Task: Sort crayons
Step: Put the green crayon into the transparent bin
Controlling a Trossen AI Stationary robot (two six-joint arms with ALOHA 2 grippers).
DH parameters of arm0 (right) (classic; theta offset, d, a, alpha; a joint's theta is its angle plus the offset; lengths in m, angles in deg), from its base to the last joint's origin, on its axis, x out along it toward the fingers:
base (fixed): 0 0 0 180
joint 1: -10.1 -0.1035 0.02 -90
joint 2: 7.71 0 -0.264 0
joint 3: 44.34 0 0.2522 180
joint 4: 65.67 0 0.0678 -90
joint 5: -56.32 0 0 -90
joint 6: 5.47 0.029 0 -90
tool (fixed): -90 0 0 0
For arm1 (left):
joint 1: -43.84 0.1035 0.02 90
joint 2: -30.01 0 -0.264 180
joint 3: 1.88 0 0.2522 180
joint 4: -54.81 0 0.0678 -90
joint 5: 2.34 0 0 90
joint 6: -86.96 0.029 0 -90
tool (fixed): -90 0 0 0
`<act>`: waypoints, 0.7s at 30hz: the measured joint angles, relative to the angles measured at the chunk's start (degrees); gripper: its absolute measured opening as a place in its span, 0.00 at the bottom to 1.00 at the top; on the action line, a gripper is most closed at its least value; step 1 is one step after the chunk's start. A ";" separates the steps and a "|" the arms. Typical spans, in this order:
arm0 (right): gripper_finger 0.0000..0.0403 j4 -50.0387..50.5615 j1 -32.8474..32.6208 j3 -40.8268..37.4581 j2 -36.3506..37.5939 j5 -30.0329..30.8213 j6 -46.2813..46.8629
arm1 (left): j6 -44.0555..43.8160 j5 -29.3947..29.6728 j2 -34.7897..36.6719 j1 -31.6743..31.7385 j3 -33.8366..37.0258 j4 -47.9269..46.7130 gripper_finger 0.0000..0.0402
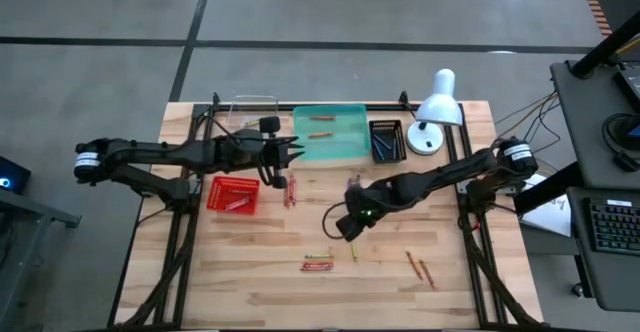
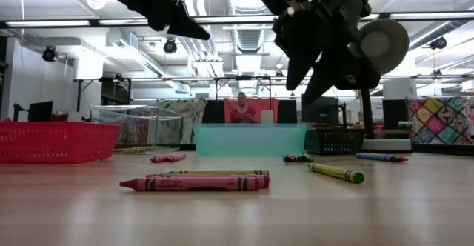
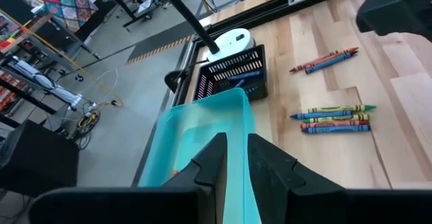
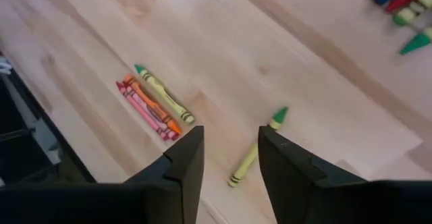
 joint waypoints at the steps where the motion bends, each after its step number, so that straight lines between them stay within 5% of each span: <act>1: 0.32 0.15 -0.27 0.60 -0.80 0.00 0.72 | -0.02 0.02 0.24 0.00 0.00 -0.47 0.11; 21: 0.33 16.86 -3.33 14.06 -15.27 -1.07 8.05 | -0.28 0.04 9.54 0.00 -0.02 -8.10 0.11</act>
